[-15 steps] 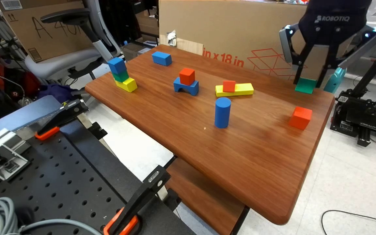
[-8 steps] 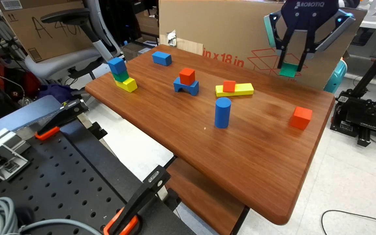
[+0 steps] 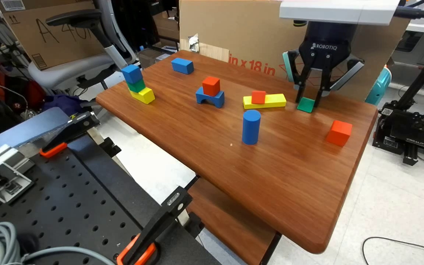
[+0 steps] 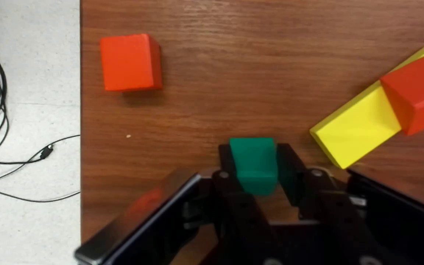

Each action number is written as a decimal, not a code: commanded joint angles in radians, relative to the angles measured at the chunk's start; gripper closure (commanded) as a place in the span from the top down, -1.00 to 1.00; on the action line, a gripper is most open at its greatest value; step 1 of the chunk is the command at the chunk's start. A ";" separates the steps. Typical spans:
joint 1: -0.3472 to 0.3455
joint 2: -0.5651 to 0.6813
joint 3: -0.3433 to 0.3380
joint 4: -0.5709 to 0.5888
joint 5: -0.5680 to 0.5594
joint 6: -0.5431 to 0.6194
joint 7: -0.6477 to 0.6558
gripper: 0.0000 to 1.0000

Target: Remove the green block from the orange block, then move the orange block forward and move the blue block to the right

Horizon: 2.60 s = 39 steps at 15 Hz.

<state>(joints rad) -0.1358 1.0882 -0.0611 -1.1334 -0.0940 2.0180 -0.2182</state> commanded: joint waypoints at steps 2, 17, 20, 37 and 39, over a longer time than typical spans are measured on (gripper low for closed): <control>-0.001 0.079 -0.003 0.132 -0.006 -0.066 0.010 -0.83; -0.101 -0.270 0.037 -0.122 0.080 -0.026 -0.124 1.00; -0.119 -0.284 0.012 -0.170 0.063 -0.017 -0.111 1.00; -0.083 -0.106 -0.030 -0.181 0.001 0.007 -0.054 1.00; -0.078 -0.094 -0.031 -0.173 -0.003 0.005 -0.057 1.00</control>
<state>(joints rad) -0.2240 0.9626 -0.0875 -1.3485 -0.0719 2.0253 -0.2896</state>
